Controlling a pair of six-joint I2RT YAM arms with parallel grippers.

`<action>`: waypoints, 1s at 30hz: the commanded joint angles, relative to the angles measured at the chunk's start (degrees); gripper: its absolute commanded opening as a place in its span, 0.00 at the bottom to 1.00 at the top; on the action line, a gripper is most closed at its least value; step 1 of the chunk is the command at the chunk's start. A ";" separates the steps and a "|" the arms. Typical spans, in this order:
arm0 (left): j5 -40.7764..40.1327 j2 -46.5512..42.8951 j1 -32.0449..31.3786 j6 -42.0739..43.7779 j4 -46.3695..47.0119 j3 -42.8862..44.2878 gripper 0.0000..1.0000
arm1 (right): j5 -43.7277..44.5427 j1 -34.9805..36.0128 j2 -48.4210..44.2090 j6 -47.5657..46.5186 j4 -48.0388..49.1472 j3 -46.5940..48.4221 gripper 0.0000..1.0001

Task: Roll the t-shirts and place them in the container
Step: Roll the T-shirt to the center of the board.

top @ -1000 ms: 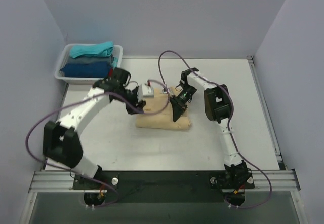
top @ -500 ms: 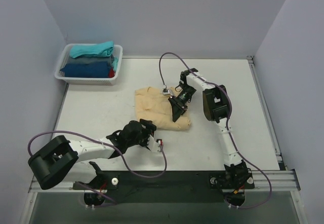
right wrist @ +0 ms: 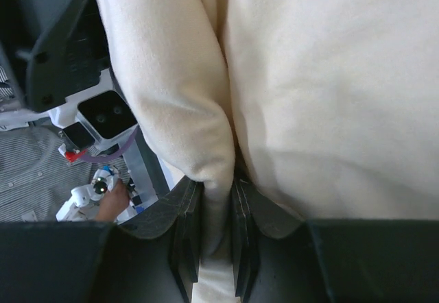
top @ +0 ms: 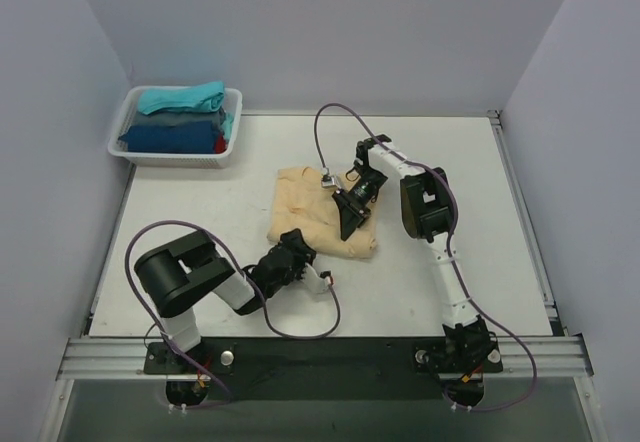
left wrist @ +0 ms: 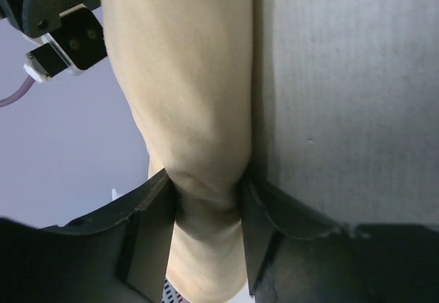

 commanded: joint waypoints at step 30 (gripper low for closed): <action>29.18 -9.70 9.81 -33.09 -79.90 31.82 0.04 | 22.82 2.39 -91.66 -12.01 71.00 -88.09 1.00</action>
